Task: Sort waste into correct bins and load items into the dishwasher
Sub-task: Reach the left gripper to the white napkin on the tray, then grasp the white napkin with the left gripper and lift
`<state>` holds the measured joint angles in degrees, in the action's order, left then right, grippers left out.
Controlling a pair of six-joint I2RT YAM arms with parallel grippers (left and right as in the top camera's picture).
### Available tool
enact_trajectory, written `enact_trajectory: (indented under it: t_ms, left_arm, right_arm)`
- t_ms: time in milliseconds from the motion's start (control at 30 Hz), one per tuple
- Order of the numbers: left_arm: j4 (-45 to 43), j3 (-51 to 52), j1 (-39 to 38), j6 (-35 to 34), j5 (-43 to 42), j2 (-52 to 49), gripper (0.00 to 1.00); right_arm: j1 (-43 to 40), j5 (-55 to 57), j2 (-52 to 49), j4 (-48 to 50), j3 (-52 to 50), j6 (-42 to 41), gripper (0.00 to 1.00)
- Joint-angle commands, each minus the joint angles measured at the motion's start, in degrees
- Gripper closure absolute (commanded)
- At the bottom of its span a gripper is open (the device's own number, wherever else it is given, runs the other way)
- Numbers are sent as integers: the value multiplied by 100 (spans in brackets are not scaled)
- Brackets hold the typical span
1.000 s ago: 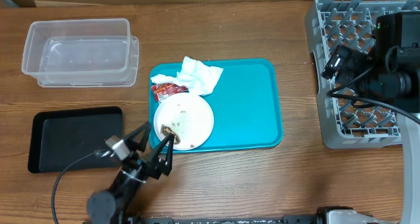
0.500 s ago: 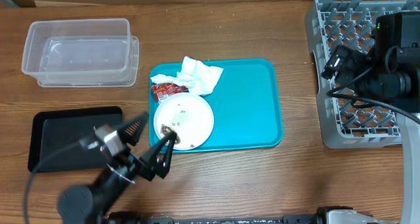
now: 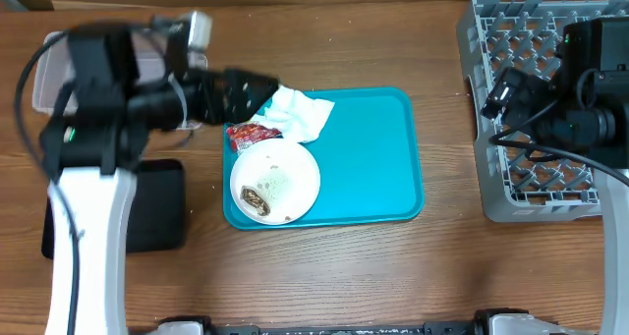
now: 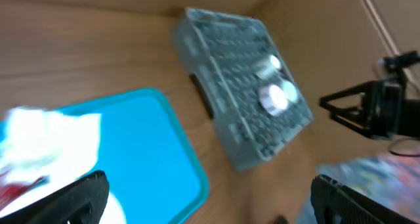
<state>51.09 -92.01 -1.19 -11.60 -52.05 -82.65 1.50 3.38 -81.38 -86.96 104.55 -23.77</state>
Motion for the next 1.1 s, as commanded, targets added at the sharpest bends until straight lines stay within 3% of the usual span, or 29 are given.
enact_trajectory:
  t_ms: [0,167,267,333,700,800,1000,1067]
  left_arm:
    - [271,-719,-671,122,302,-433,0]
    - [1523,-1906,-2103,129,5093,-1294,0]
    - [1770,-2249,-2514,129,6533,-1834,0]
    - [1628,-2253,-2579,129,6629,-2131,0]
    - [1196,-2253,-2588,133,5475,-3768,0]
    - [999,-2253,-2623,146,5396,-4186,18]
    - [802,-2253,-2736,232,5668,-4857,34]
    - [798,-2253,-2765,83,5700,-5016,36]
  right_arm:
    - [-17,39,37,35,7,-28,0]
    - [-17,39,37,35,7,-28,0]
    - [-17,37,37,35,7,-28,0]
    - [-17,39,37,33,7,-28,0]
    - [-17,37,37,33,7,-28,0]
    - [-17,39,37,33,7,-28,0]
    - [-17,37,37,33,7,-28,0]
    - [-17,39,37,33,7,-28,0]
